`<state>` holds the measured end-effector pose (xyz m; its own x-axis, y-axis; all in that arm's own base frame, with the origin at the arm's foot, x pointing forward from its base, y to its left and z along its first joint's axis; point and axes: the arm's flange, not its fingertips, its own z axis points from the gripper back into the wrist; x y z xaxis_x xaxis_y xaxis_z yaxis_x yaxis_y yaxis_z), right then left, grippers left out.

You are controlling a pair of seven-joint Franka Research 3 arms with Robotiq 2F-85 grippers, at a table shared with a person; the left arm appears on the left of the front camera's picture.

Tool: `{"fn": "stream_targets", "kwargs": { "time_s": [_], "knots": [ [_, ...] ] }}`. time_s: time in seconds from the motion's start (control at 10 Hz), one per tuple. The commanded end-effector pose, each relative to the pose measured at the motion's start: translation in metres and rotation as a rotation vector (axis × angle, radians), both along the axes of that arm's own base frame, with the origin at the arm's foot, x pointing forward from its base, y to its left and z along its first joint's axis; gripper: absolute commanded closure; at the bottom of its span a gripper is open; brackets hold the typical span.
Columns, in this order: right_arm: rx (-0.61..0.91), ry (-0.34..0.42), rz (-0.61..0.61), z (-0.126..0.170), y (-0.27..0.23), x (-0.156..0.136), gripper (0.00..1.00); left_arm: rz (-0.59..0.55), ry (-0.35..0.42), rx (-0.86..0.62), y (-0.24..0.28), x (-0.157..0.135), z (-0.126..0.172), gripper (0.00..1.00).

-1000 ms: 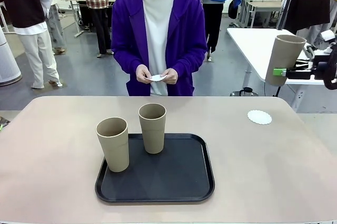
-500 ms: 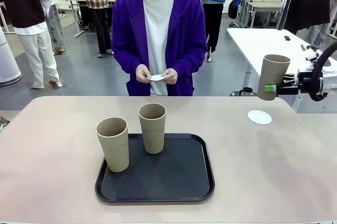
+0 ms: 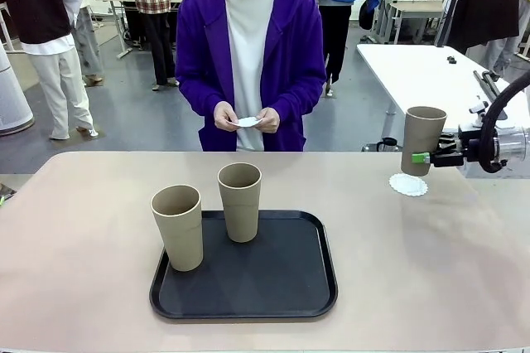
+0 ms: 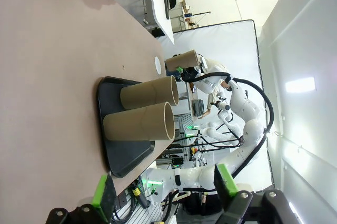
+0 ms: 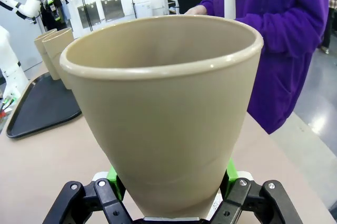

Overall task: Place coasters on the table and set cups on them.
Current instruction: Pick up one Reusable plastic cup and place it on a coaster set by the human.

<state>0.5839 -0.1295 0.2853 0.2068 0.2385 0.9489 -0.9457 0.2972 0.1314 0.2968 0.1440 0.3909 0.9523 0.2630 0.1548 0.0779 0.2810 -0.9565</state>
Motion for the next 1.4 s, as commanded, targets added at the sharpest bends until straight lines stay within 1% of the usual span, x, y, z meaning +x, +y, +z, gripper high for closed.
{"fn": "stream_targets", "kwargs": {
  "time_s": [0.0,0.2,0.3,0.9,1.3],
  "knots": [
    [0.028,-0.017,0.042,-0.007,-0.005,0.007,0.19,0.001,-0.018,-0.010,0.000,-0.001,0.000,0.00],
    [0.076,-0.022,0.063,-0.016,-0.009,0.007,0.19,0.001,-0.018,-0.010,0.000,-0.001,0.000,0.00],
    [0.081,-0.013,0.062,-0.023,-0.011,0.008,0.19,0.001,-0.018,-0.010,0.000,-0.001,0.000,0.00],
    [0.078,-0.011,0.079,-0.040,-0.005,0.014,0.19,0.001,-0.018,-0.010,0.000,-0.001,0.000,0.00],
    [0.084,-0.015,0.087,-0.047,-0.005,0.020,0.19,0.001,-0.018,-0.010,0.000,-0.001,0.000,0.00]
  ]
}}
